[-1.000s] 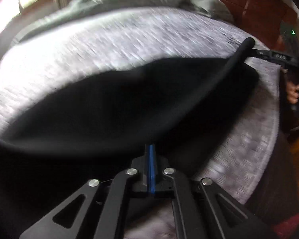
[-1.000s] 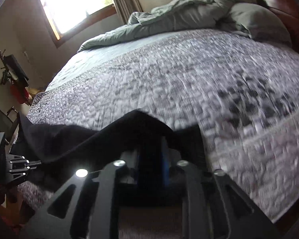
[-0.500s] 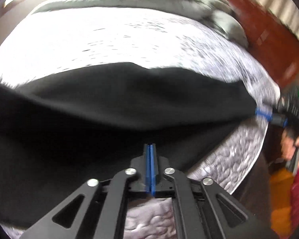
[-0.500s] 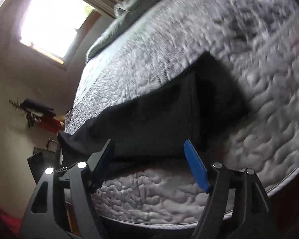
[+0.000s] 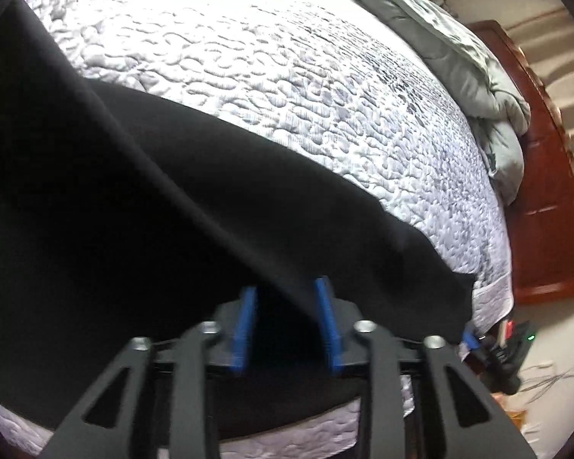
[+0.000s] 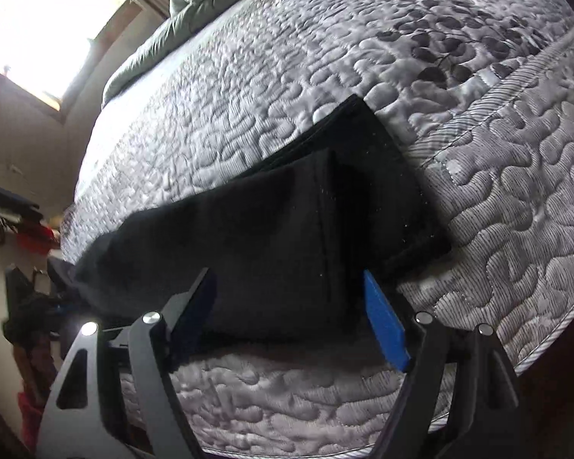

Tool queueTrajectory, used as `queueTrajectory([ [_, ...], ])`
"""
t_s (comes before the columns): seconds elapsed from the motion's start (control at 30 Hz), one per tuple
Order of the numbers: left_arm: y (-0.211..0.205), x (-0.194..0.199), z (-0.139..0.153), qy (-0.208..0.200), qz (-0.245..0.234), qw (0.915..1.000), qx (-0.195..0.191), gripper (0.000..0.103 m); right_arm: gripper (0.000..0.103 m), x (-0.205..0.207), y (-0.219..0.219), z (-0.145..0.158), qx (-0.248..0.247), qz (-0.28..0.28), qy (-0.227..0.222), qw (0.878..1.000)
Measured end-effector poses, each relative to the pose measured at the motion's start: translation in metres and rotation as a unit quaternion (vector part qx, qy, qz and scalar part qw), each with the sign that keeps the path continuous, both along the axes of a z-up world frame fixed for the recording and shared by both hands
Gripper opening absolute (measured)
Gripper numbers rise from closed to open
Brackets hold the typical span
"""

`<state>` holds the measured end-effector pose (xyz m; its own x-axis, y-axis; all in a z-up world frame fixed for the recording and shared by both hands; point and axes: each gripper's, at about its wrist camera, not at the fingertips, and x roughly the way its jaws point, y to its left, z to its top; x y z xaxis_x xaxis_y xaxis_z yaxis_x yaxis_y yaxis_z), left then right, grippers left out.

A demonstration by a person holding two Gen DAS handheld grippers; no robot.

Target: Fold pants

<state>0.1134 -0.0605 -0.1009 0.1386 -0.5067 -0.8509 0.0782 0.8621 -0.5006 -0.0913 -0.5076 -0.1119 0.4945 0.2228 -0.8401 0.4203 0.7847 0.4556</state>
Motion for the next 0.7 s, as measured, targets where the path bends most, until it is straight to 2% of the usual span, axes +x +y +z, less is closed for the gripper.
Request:
queueTrajectory([
  [0.07, -0.004, 0.005, -0.001, 0.006, 0.000, 1.0000, 0.007, 0.050, 0.077, 0.000, -0.001, -0.003, 0.003, 0.001, -0.002, 1.000],
  [0.13, -0.010, 0.011, -0.007, 0.017, 0.003, 0.9994, 0.029, 0.047, 0.076, 0.003, -0.001, -0.003, 0.004, 0.007, -0.002, 1.000],
  [0.17, -0.011, 0.014, -0.010, 0.022, 0.003, 0.9988, 0.043, 0.045, 0.071, 0.003, -0.003, -0.004, 0.003, 0.009, -0.001, 1.000],
  [0.23, -0.013, 0.018, -0.020, 0.034, 0.005, 0.9973, 0.065, 0.016, 0.055, 0.004, -0.004, -0.003, 0.007, 0.016, -0.002, 1.000],
  [0.27, -0.013, 0.018, -0.025, 0.040, 0.010, 0.9968, 0.068, 0.014, 0.042, 0.006, -0.004, -0.004, 0.015, 0.020, -0.003, 1.000],
  [0.33, -0.010, 0.016, -0.030, 0.041, 0.024, 0.9974, 0.054, 0.007, 0.026, 0.009, -0.004, -0.008, 0.033, 0.032, 0.000, 0.999],
  [0.37, -0.009, 0.014, -0.031, 0.037, 0.030, 0.9977, 0.048, 0.006, 0.023, 0.010, -0.003, -0.009, 0.034, 0.037, -0.002, 0.999],
  [0.5, -0.006, -0.010, -0.015, -0.014, 0.057, 0.9977, 0.034, 0.005, 0.017, 0.014, 0.003, -0.002, 0.019, 0.059, -0.011, 0.998],
  [0.57, -0.007, -0.024, -0.007, -0.043, 0.065, 0.9960, 0.043, 0.005, 0.016, 0.018, 0.001, 0.008, 0.008, 0.059, -0.020, 0.998],
  [0.7, -0.015, -0.079, 0.009, -0.117, 0.102, 0.9852, 0.073, 0.005, 0.016, 0.029, -0.003, 0.039, -0.039, 0.069, -0.053, 0.995],
])
